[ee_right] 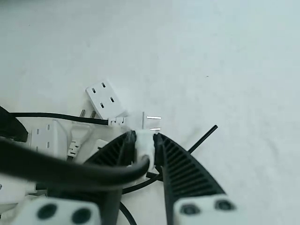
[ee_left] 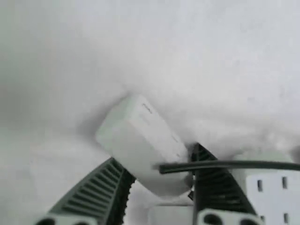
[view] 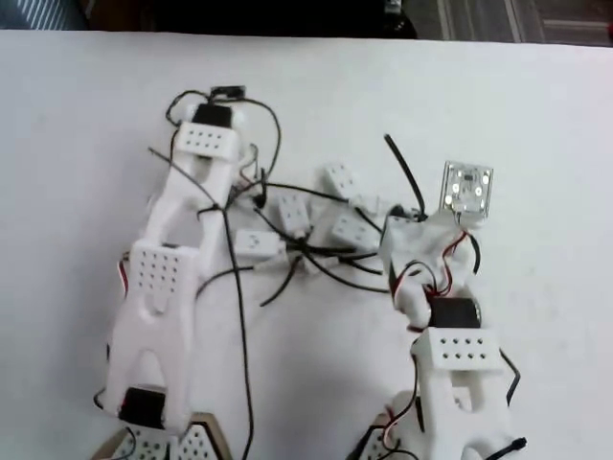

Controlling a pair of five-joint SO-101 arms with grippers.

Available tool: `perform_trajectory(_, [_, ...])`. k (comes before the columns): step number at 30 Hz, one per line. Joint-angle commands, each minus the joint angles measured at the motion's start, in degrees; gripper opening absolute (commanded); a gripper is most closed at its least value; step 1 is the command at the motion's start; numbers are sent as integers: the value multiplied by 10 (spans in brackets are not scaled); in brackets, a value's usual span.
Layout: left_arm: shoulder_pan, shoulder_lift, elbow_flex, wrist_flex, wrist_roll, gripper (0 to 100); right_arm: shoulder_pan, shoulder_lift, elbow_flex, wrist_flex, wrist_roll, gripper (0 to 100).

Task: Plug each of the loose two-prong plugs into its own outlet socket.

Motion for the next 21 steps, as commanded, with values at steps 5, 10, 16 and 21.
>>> perform_trajectory(5, [-33,-7,-157,67,-1,22,7,0,-32,-12,-3,17])
perform_trajectory(10, [-41,-7,-204,69,-93,22,7,0,-32,-12,-3,17])
perform_trajectory(16, [-44,-66,-193,72,-196,22,6,0,-32,-12,-3,17])
perform_trajectory(21, [-28,-218,-85,71,-268,22,3,2,-32,-12,-3,17])
